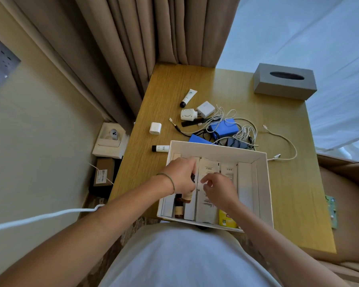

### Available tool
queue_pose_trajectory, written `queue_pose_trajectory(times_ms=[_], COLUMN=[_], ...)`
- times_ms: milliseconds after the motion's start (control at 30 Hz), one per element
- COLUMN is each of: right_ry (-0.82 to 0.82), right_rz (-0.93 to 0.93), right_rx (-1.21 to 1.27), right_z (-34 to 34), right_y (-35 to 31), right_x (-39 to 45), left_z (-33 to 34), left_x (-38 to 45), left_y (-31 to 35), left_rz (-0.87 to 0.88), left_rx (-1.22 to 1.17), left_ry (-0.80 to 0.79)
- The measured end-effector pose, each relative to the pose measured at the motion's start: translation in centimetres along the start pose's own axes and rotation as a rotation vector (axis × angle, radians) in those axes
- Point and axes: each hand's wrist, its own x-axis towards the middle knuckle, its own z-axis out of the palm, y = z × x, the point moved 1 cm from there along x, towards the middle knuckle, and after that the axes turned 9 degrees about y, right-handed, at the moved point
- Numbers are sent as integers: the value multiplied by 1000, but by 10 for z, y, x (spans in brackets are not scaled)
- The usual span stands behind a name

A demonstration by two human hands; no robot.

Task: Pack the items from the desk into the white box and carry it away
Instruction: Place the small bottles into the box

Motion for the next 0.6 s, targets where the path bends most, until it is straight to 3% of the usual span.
queue_pose_trajectory(times_ms=[200, 433, 600], right_ry=[-12, -31, -38], right_rz=[12, 33, 39], right_rx=[57, 102, 120], right_z=[-2, -3, -2], right_y=[5, 11, 15], right_x=[-5, -5, -6], left_z=[31, 47, 51], left_x=[7, 11, 10], left_y=[4, 3, -3], left_rz=[-29, -63, -64], left_rx=[235, 360, 391], left_ry=[-181, -289, -281])
